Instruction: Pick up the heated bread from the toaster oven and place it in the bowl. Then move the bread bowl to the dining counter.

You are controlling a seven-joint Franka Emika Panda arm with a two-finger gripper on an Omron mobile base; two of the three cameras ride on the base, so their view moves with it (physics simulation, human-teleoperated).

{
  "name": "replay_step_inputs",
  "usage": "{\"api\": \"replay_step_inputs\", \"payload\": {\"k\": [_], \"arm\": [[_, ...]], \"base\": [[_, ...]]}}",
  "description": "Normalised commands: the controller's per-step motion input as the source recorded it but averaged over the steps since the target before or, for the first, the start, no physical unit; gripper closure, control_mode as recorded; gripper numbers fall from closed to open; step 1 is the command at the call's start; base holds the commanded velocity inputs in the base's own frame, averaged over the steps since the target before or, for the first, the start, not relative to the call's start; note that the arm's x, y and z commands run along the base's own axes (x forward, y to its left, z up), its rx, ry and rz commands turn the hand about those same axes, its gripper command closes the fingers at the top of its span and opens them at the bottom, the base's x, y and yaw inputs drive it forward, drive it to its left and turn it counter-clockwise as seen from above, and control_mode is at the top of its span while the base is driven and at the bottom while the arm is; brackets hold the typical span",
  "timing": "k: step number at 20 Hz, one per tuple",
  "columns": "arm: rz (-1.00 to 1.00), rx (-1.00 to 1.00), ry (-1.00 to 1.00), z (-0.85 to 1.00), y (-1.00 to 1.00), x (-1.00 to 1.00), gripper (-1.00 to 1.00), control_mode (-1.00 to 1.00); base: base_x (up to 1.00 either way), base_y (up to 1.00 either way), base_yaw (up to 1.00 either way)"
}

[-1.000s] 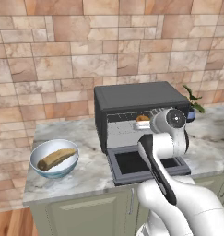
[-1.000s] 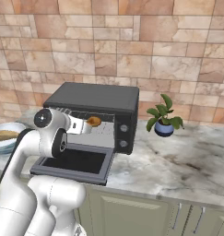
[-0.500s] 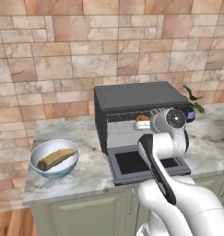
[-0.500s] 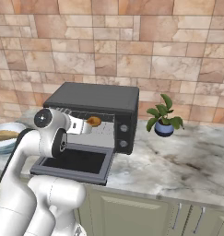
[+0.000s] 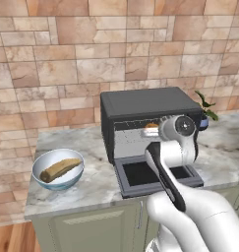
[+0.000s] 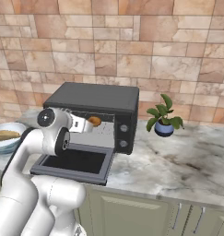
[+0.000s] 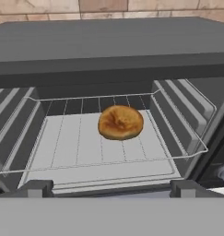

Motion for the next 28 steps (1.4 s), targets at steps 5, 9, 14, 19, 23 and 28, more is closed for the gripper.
{"api": "replay_step_inputs", "payload": {"k": [5,9,14,19,23,28], "arm": [[0.0,0.0,0.0,0.0,0.0,0.27,-1.0,-1.0],[0.0,0.0,0.0,0.0,0.0,0.26,-1.0,-1.0],[0.0,0.0,0.0,-0.09,-0.07,0.16,-1.0,-1.0],[0.0,0.0,0.0,-0.17,-0.14,0.14,-1.0,-1.0],[0.0,0.0,0.0,-0.05,-0.05,0.27,-1.0,-1.0],[0.0,0.0,-0.02,-0.01,0.0,0.36,-1.0,-1.0]], "base": [[0.0,0.0,0.0],[0.0,0.0,0.0],[0.0,0.0,0.0],[0.0,0.0,0.0],[0.0,0.0,0.0],[0.0,0.0,0.0]]}}
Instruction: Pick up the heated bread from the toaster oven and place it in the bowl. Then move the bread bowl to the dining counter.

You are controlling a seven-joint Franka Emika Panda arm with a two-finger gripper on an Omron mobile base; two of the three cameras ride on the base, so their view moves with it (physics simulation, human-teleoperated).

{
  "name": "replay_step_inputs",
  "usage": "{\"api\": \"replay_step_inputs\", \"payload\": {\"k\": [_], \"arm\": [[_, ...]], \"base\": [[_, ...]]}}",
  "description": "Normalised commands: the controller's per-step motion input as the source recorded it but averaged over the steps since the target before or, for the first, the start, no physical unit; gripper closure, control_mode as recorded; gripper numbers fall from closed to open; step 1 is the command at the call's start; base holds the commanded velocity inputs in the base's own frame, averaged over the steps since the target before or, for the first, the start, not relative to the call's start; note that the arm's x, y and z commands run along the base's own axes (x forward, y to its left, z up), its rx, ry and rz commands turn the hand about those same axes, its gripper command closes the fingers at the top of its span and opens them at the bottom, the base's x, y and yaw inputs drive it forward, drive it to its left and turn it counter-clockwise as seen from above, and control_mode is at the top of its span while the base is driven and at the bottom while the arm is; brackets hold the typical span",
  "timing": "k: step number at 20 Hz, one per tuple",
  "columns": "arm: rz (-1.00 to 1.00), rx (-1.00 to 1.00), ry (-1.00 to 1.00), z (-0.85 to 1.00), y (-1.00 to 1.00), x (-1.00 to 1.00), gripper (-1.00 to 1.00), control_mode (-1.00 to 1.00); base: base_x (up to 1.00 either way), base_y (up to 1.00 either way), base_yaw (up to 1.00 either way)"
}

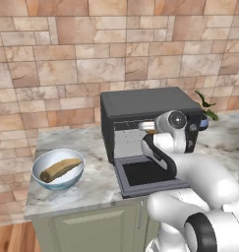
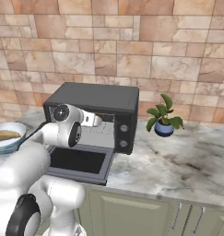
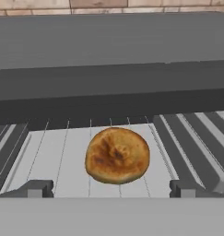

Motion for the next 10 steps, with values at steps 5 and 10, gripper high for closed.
{"api": "replay_step_inputs", "payload": {"k": [5,10], "arm": [[0.0,0.0,-0.01,-0.1,-0.03,0.21,-1.0,-1.0],[0.0,0.0,0.0,-0.17,-0.1,0.03,-1.0,-1.0]], "base": [[0.0,0.0,0.0],[0.0,0.0,0.0]]}}
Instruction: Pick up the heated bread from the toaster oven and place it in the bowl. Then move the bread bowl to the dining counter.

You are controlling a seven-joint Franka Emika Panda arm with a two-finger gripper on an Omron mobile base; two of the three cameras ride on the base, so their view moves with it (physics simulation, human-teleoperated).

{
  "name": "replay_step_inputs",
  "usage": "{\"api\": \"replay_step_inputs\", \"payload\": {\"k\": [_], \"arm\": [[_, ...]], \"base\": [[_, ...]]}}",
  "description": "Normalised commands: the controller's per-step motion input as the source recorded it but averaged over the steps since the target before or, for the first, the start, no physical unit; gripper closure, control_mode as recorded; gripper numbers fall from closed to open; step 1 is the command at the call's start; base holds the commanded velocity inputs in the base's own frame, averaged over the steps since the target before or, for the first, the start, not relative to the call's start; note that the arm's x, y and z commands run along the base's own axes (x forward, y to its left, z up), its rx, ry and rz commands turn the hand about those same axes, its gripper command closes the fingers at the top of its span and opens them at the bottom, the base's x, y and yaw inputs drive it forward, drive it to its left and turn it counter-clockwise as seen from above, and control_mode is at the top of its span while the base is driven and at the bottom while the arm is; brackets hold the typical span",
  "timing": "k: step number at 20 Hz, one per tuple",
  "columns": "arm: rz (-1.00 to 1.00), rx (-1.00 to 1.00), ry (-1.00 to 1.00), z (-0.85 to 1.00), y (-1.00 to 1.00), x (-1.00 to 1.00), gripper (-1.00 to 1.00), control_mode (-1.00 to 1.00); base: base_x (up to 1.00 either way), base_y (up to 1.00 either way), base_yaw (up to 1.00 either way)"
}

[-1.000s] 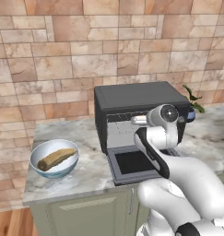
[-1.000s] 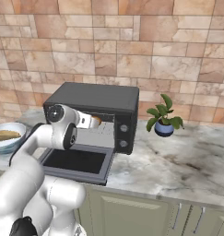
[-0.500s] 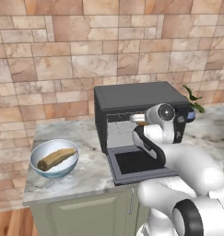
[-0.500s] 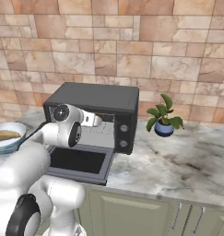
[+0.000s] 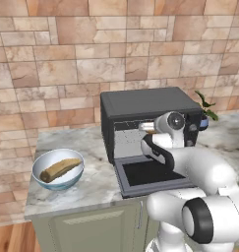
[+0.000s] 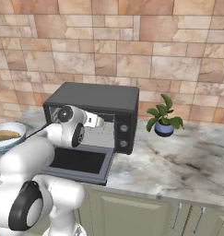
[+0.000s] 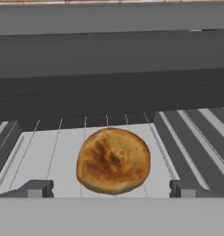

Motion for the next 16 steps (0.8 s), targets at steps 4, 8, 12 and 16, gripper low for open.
{"api": "replay_step_inputs", "payload": {"k": [4,8,12,16], "arm": [[0.0,0.0,0.0,-0.11,-0.01,0.04,-1.0,-1.0],[0.0,-0.02,0.01,-0.13,0.0,0.1,-1.0,-1.0],[0.0,-0.01,0.02,-0.09,0.0,0.16,-1.0,-1.0],[0.0,0.0,0.01,-0.05,0.0,0.16,-1.0,-1.0]], "base": [[0.0,0.0,0.0],[0.0,0.0,0.0],[0.0,0.0,0.0],[0.0,0.0,0.0]]}}
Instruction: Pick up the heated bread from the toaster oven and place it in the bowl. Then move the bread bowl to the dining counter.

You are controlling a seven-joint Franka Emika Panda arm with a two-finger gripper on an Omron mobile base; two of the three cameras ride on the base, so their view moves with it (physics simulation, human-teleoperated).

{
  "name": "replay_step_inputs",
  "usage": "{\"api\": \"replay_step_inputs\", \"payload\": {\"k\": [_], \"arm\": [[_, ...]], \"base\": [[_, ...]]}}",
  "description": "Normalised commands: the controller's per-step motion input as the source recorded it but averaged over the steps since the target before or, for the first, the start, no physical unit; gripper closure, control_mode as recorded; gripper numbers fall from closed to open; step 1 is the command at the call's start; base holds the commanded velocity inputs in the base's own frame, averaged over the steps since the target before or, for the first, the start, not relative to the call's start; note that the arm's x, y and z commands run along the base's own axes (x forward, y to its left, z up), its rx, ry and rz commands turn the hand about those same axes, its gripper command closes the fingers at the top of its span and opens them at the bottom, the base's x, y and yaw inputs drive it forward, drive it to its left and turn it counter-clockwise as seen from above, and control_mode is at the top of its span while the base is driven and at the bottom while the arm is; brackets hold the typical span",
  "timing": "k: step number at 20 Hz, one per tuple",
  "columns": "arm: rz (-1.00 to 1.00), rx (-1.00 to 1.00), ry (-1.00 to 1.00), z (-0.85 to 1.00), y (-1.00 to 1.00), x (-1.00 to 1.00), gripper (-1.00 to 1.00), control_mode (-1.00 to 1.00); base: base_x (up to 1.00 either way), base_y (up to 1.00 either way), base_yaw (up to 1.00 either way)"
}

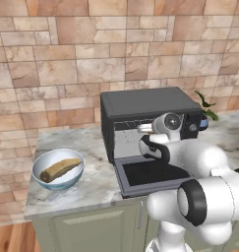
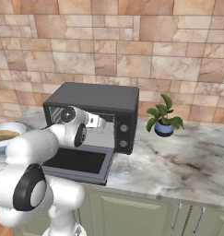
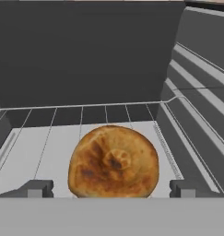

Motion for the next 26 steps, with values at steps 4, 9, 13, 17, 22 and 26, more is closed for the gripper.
{"api": "replay_step_inputs", "payload": {"k": [4,9,13,17,22,26], "arm": [[0.0,-0.01,0.01,-0.09,0.0,0.05,-1.0,-1.0],[0.0,-0.02,0.02,-0.19,0.0,0.0,-1.0,-1.0],[0.0,-0.03,0.04,-0.2,0.0,0.0,-1.0,-1.0],[0.0,-0.01,0.03,-0.11,0.0,0.02,-1.0,-1.0],[0.0,0.0,0.0,0.0,-0.02,0.02,-1.0,-1.0],[0.0,0.0,0.0,0.0,0.0,0.13,-1.0,-1.0]], "base": [[0.0,0.0,0.0],[0.0,0.0,0.0],[0.0,0.0,0.0],[0.0,0.0,0.0],[0.0,0.0,0.0],[0.0,0.0,0.0]]}}
